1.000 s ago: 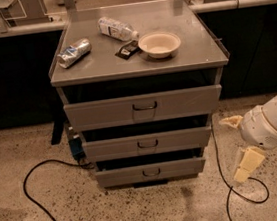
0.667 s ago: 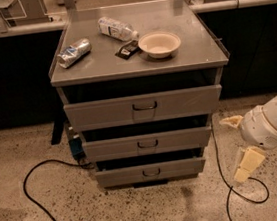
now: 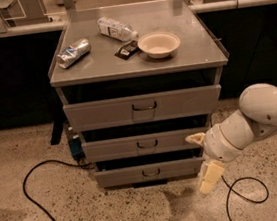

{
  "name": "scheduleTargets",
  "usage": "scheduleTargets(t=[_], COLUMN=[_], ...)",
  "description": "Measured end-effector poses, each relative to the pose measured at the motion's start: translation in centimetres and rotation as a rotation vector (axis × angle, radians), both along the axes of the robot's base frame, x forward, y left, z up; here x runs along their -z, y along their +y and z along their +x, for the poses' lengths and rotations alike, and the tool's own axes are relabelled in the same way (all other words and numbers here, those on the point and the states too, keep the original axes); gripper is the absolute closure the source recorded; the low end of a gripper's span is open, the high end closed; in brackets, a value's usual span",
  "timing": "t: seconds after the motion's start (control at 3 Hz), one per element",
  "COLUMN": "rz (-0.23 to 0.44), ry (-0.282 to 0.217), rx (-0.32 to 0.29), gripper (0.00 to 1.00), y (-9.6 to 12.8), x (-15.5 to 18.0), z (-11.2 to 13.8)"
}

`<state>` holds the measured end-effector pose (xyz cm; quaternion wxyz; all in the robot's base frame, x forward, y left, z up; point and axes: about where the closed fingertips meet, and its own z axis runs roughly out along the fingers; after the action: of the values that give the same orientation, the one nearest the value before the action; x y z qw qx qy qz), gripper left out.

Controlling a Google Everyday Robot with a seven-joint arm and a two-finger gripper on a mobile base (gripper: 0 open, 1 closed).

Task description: Open middle drawer

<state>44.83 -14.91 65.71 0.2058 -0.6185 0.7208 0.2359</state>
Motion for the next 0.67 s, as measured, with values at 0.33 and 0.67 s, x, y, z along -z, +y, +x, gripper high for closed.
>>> scheduleTargets(t=[0.33,0.67], rz=[0.021,0.009], ry=[-0.012,-0.033], rx=[-0.028,0.008], gripper=[0.00,0.00], y=[3.2,3.5], x=[2.9,5.7], z=[1.1,3.6])
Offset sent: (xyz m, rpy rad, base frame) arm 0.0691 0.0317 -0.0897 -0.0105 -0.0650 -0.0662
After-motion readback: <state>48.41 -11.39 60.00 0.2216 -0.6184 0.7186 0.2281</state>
